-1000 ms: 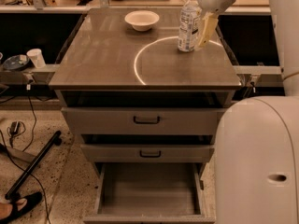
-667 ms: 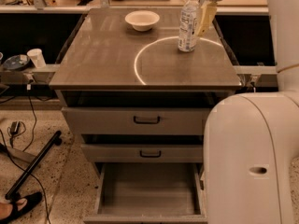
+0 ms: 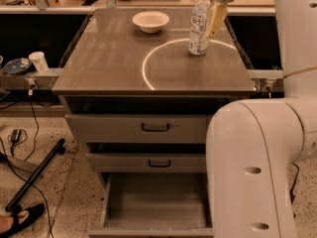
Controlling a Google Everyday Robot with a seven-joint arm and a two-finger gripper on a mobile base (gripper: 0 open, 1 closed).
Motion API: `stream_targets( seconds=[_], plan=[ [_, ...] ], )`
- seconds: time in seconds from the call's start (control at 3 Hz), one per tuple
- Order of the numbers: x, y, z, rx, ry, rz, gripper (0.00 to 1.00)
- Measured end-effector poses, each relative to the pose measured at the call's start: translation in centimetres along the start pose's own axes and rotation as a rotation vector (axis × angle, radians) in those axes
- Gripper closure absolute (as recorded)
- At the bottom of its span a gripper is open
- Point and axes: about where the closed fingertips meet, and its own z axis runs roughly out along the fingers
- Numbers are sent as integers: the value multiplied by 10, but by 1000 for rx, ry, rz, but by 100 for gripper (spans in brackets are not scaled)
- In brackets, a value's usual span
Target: Place blue plastic bottle into bottom drawer
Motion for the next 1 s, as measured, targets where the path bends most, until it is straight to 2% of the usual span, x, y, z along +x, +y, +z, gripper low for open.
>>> stream_targets(
  seconds=[0.33, 1.0],
  plan=[
    [0, 0, 0, 0, 0, 0, 0],
    [7, -1, 4, 68, -100, 50, 0]
  ],
)
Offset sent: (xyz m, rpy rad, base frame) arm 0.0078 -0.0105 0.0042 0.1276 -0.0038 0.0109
